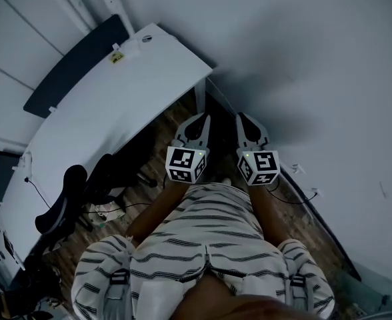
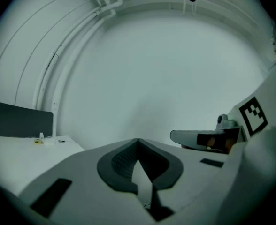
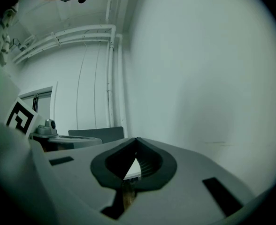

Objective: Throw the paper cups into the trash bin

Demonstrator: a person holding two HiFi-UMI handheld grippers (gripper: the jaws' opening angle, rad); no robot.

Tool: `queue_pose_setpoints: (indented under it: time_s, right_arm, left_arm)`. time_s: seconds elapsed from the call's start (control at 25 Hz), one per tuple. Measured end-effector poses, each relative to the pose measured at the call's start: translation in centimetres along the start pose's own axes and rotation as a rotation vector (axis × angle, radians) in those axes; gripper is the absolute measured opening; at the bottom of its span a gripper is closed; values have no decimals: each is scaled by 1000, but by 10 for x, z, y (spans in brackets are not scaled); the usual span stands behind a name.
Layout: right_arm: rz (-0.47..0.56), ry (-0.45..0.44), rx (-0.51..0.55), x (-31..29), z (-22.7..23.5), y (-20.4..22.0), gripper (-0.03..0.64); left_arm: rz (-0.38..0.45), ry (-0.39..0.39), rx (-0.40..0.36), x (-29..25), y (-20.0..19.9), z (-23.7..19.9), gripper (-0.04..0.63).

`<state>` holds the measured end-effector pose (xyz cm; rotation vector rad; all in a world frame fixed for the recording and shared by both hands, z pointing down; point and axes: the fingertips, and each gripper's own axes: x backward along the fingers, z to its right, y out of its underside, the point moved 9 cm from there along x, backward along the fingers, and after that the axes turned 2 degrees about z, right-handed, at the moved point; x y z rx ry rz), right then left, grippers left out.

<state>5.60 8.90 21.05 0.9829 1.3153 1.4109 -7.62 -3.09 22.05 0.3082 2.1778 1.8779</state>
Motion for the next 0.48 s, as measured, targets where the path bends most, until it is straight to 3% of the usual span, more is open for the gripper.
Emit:
queue_pose_setpoints:
  time_s: [0.48]
  right_arm:
    - [19, 28, 5, 2, 12, -1, 9]
  left_arm:
    - [9, 14, -2, -8, 0, 5, 23]
